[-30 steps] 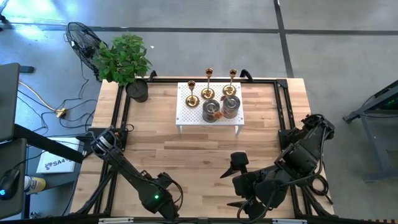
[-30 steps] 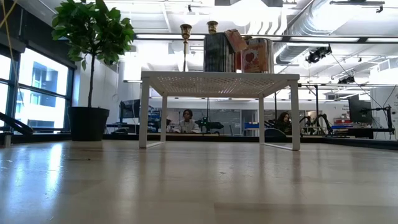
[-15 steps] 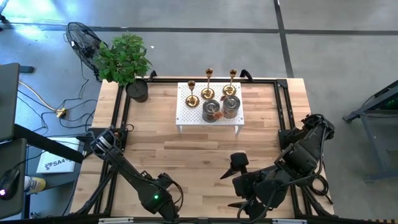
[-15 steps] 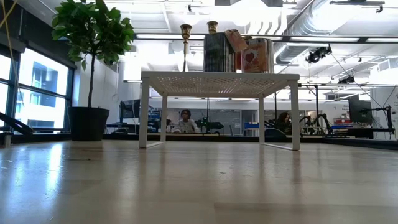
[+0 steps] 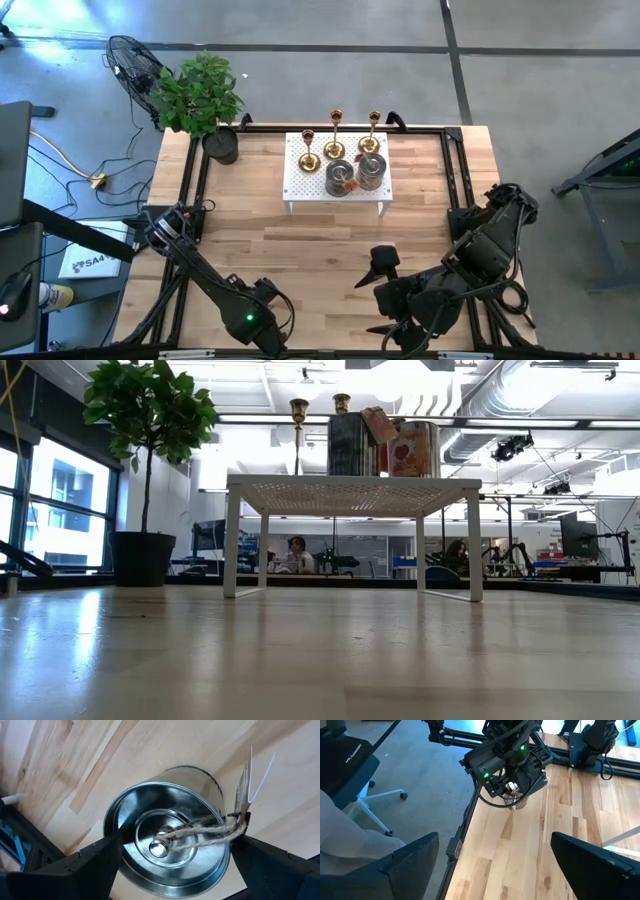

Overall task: Pick & Place candle stick holders
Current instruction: Align the silver scented candle with the other silver scented candles on the shelf

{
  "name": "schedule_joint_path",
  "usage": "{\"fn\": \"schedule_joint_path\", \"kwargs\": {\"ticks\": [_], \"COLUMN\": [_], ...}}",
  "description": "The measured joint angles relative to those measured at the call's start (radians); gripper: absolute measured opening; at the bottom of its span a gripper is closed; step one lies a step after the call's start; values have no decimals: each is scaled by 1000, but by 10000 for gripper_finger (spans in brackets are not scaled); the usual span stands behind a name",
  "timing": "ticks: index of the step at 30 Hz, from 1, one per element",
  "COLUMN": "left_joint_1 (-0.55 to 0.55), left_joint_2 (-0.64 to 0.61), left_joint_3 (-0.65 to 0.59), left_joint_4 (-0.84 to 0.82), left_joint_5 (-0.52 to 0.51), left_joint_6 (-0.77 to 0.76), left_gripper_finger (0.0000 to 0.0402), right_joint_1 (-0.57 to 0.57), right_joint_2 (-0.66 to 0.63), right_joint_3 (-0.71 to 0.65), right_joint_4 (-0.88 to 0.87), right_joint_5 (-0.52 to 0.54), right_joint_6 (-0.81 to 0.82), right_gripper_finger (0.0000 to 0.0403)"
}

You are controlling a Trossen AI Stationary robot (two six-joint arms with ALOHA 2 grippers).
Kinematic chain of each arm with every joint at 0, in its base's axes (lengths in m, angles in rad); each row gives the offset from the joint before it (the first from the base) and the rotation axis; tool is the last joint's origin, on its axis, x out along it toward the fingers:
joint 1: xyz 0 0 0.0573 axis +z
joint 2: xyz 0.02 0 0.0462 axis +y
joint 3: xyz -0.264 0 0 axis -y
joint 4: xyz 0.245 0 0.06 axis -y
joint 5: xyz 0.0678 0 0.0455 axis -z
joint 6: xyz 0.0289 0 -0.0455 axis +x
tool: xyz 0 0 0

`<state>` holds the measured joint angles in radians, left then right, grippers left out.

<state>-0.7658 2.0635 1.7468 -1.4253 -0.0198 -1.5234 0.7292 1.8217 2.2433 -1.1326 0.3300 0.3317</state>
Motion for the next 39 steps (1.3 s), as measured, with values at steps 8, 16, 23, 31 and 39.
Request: {"fn": "schedule_joint_path", "kwargs": {"ticks": [8,16,23,31,39], "left_joint_1": [0,0,0,0,0], "left_joint_2": [-5,-4,-3,-2,-2], "left_joint_3": [-19,-20,-21,-21,-21], "left_joint_4": [30,32,32,55,60], "left_joint_5": [-1,0,0,-18,-21], "left_joint_6": [0,0,0,0,0], "left_gripper_finger": [353,353,315,257,251], "right_joint_1": [0,0,0,0,0], "right_joint_2": [0,0,0,0,0], "right_joint_3": [0,0,0,0,0], "right_joint_4": [0,0,-1,-1,-4], "right_joint_5": [0,-1,-1,-1,-1], "right_joint_6": [0,0,-5,-19,-19], "right_gripper_finger": [378,378,378,378,378]}}
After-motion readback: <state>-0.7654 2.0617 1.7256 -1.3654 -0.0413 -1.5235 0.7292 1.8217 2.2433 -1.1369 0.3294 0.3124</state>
